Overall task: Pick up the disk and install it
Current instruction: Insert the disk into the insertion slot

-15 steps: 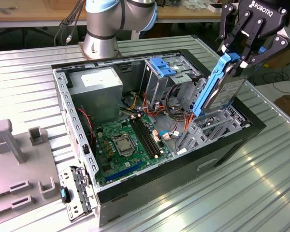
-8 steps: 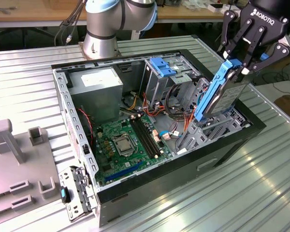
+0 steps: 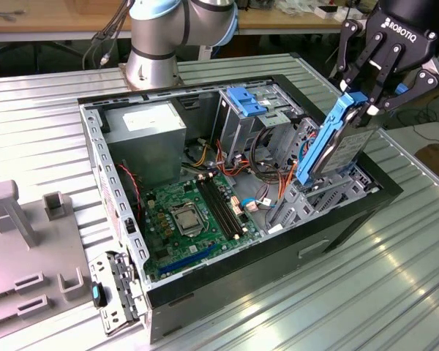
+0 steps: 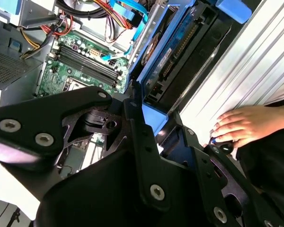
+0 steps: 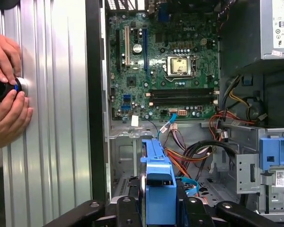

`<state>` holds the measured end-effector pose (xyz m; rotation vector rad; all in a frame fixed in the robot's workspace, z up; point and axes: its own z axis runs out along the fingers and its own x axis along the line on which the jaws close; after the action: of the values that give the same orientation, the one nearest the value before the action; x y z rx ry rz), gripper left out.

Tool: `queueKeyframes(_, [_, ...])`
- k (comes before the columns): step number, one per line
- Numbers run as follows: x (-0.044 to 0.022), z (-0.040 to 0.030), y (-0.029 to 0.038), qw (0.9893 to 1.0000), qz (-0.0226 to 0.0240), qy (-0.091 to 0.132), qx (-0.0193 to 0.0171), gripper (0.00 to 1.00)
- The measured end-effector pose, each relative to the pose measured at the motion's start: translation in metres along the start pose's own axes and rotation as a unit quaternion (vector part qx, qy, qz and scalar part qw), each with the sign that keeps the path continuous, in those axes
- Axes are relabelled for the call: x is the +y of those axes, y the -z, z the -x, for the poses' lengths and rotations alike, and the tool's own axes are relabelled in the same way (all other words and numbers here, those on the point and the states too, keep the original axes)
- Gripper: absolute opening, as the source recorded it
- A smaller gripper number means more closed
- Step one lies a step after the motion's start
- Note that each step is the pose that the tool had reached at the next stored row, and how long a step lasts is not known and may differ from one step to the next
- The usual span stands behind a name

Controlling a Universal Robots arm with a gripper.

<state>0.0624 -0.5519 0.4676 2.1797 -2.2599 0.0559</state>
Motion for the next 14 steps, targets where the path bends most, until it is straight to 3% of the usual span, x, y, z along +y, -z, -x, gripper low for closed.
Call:
queueKeyframes(3, [0.0001,-0.0002,-0.0031,1.0000,0.0001,0.000,0.0001,0.37])
queueKeyframes(7, [0.0001,-0.0001,-0.0067,0.9999,-0.0004,0.015,-0.0003,0.37])
queueKeyframes(14, [0.0003,-0.0006,-0.0095,0.9999,-0.0004,0.014,-0.0003,0.37])
